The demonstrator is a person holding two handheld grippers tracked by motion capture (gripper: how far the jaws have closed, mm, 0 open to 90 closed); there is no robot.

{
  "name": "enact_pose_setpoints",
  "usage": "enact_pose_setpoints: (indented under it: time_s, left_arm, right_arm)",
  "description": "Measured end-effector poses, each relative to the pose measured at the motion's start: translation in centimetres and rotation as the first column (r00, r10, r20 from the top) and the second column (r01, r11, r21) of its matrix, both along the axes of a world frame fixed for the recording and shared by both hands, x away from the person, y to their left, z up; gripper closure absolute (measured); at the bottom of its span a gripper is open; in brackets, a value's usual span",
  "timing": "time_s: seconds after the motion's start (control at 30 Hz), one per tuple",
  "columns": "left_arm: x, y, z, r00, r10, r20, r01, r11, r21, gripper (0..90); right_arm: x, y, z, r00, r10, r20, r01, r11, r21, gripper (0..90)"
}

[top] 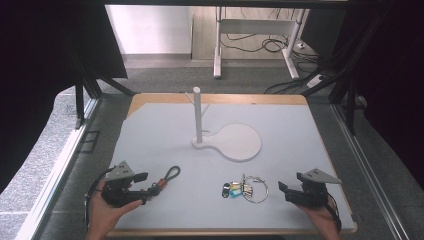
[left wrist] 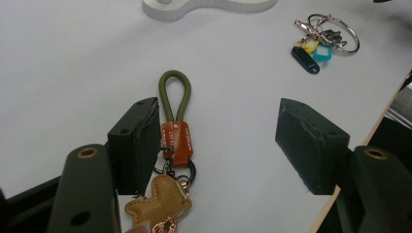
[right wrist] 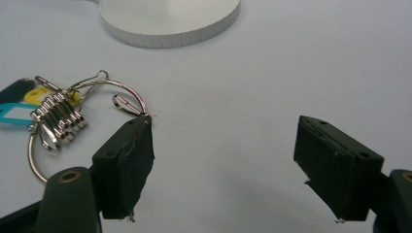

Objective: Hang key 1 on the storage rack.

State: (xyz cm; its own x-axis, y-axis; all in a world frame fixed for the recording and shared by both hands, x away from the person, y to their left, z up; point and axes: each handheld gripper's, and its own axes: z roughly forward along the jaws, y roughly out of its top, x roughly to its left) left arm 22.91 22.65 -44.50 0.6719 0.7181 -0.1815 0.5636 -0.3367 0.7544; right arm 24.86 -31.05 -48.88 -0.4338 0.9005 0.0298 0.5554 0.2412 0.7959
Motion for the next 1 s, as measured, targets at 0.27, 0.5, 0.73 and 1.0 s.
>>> enact_pose_setpoints:
  time_s: [0.27, 0.5, 0.73, 1.0]
  left_arm:
    - [-0.3, 0.2, 0.4, 0.9998, -0.019, 0.002, 0.019, 0.9997, -0.015, 35.2]
    - [-0.6, 1.3, 1.8, 0.9996, -0.006, 0.028, 0.007, 0.9994, -0.033, 35.2]
    - [0.3, 1.3, 3.5, 0.9996, -0.017, 0.022, 0.018, 0.9988, -0.045, 34.9]
    - [2.7, 1.0, 4.2, 0.9973, -0.042, -0.06, 0.042, 0.999, -0.016, 35.5]
  right_arm:
    - [-0.5, -0.2, 0.2, 0.9998, 0.018, 0.003, -0.018, 1.0, 0.017, 25.8]
    - [-0.4, 0.3, 0.4, 0.9984, 0.056, 0.013, -0.056, 0.998, 0.004, 26.1]
    - [-0.1, 0.5, 0.2, 0.9957, 0.091, -0.014, -0.091, 0.995, 0.029, 28.8]
    - [0.0, 0.5, 0.3, 0.9968, 0.077, -0.018, -0.077, 0.997, 0.029, 28.6]
